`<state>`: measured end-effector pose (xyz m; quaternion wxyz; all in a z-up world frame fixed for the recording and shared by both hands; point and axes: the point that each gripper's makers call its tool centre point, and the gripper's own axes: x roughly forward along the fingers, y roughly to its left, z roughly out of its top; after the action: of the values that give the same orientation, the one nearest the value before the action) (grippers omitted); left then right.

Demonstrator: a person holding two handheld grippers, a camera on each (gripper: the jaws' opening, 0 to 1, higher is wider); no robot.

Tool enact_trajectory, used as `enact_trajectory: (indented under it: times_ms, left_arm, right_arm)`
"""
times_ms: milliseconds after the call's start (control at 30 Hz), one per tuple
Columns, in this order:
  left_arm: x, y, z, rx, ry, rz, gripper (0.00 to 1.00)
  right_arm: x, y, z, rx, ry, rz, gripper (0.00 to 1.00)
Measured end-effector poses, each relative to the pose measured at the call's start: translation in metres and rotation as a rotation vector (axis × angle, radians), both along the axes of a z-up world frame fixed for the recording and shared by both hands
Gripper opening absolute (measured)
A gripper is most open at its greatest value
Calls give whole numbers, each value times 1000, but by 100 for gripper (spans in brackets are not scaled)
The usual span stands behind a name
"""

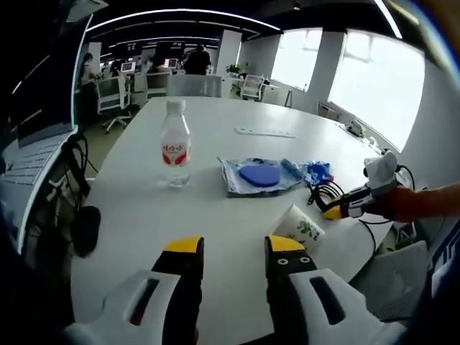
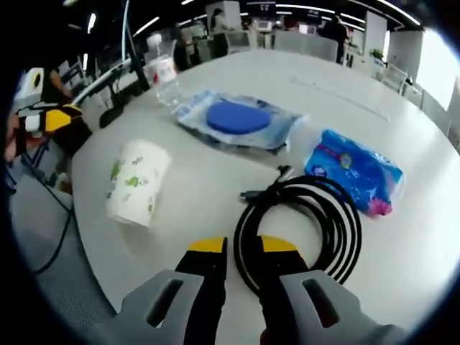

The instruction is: Arrange the tabletop items into an orderly group along one side of the table until the central work area is clear of visible clutter.

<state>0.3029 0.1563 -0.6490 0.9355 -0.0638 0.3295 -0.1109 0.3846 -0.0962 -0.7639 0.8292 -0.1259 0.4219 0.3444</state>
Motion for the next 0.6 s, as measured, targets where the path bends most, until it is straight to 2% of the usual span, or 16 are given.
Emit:
enact_trajectory:
  times_ms: [167,467,600]
  left_arm:
    - [-2,-1,-1,-4,6,1,32]
    - [-4,3,-2,-5,13,11,31]
    - [-4,6,-1,-9,8,20,30]
  right_arm:
    - [-1,-3,-6,-45,8,15,11]
    - [4,-4,5,-20,3,16,6]
    - [0,-2,7,-20,-4,32,6]
